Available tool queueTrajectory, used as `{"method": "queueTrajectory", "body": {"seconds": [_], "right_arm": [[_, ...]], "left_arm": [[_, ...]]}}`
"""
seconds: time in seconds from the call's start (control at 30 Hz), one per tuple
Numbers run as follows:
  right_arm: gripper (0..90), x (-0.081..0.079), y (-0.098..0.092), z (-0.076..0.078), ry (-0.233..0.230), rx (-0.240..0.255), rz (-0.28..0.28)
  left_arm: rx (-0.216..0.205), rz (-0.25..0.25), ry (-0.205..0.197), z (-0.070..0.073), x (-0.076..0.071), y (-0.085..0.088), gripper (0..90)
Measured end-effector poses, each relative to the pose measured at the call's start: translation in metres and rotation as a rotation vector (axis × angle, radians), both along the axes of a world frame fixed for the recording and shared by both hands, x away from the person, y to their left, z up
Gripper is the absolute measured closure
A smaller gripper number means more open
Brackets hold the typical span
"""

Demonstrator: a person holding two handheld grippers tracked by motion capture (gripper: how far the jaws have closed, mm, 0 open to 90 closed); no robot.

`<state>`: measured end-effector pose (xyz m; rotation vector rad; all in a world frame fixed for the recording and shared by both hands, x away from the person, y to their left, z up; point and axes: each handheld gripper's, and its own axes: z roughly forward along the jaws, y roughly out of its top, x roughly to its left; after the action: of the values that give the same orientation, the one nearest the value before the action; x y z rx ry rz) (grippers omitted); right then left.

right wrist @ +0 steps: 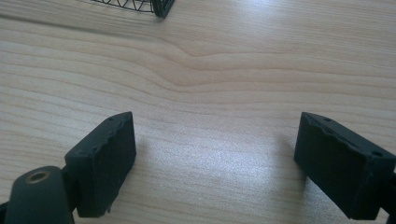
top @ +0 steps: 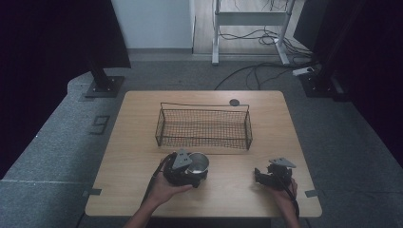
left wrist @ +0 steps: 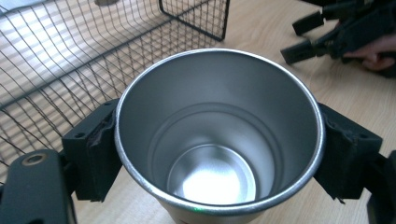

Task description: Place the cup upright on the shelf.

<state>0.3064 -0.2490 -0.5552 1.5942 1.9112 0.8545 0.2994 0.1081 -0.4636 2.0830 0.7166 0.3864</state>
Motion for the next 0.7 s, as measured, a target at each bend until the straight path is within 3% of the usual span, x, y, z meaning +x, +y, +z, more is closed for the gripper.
{"method": "queueTrajectory", "body": {"seconds": [0.23, 0.7], "right_arm": [[12.4, 0.000, 0.000, 0.000, 0.000, 0.000, 0.000], [12.4, 0.001, 0.000, 0.000, 0.001, 0.001, -0.005]], "left_arm": [[-0.026, 0.007, -0.009, 0.016, 0.009, 0.005, 14.8], [-0.048, 0.015, -0.019, 0.035, 0.029, 0.012, 14.8]]}}
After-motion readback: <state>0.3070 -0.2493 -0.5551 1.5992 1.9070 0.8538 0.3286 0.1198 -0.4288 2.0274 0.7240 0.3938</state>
